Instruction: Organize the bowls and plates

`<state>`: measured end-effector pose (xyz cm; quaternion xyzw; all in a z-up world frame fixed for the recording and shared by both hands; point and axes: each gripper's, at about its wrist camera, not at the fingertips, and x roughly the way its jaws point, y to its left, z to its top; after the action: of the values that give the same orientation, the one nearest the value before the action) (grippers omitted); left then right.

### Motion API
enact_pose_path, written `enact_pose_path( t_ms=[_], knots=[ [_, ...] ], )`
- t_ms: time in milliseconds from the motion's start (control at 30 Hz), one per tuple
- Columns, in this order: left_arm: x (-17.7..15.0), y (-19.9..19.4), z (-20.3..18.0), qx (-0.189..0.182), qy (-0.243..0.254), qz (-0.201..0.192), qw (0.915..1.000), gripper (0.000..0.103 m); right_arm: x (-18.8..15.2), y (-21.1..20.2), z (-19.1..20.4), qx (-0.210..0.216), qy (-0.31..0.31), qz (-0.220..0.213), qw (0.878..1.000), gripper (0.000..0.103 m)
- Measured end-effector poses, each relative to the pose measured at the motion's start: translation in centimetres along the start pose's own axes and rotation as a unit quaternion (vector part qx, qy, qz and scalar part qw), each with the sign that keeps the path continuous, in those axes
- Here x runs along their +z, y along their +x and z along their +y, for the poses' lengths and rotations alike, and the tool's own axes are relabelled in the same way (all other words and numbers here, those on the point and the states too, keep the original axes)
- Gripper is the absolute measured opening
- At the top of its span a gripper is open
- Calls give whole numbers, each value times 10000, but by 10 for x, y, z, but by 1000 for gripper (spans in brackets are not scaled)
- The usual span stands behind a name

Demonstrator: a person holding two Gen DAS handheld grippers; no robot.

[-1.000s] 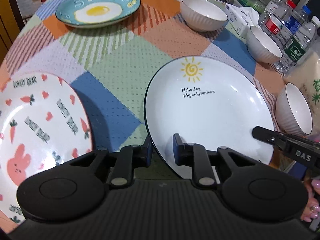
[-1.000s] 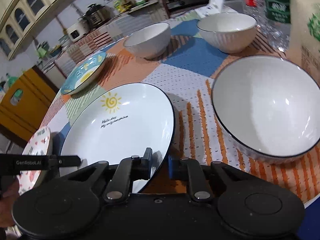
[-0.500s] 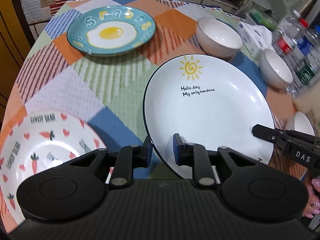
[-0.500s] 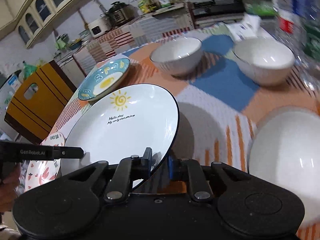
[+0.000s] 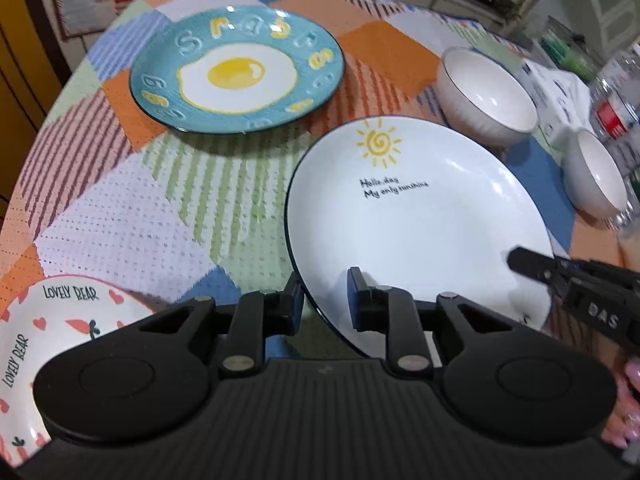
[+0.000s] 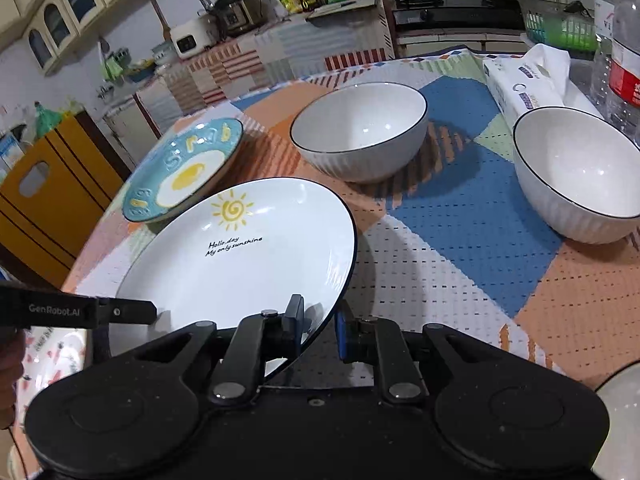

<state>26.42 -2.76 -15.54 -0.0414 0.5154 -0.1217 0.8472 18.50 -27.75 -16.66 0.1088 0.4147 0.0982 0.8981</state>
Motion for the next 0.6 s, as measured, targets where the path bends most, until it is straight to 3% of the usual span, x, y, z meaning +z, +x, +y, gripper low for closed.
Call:
enact_pose_path(
  t_ms=[133, 267, 400, 467, 533, 600],
  knots=[
    [-1, 9, 5, -119, -264, 81, 9995, 21, 2, 2, 6, -157, -149, -7, 9998, 21],
    [-5, 7, -2, 24, 2, 17, 10000, 21, 0, 10, 6, -294, -151, 121, 9994, 23],
    [-3, -4, 9, 72, -561, -40, 9984, 20, -3, 9, 9, -377, -153, 74, 9991, 25],
    [-2, -16, 7, 82, -381, -116, 9992, 20, 0, 2, 14, -594, -229, 119, 9979, 24],
    [-2, -28, 1, 194, -88, -144, 9997, 22, 1, -17, 23, -1136, -202, -121, 9933, 32],
    [-4, -44, -4, 229, 174, -108, 9995, 22, 3, -41, 26, -991, 48, -296, 9946, 34]
  ],
)
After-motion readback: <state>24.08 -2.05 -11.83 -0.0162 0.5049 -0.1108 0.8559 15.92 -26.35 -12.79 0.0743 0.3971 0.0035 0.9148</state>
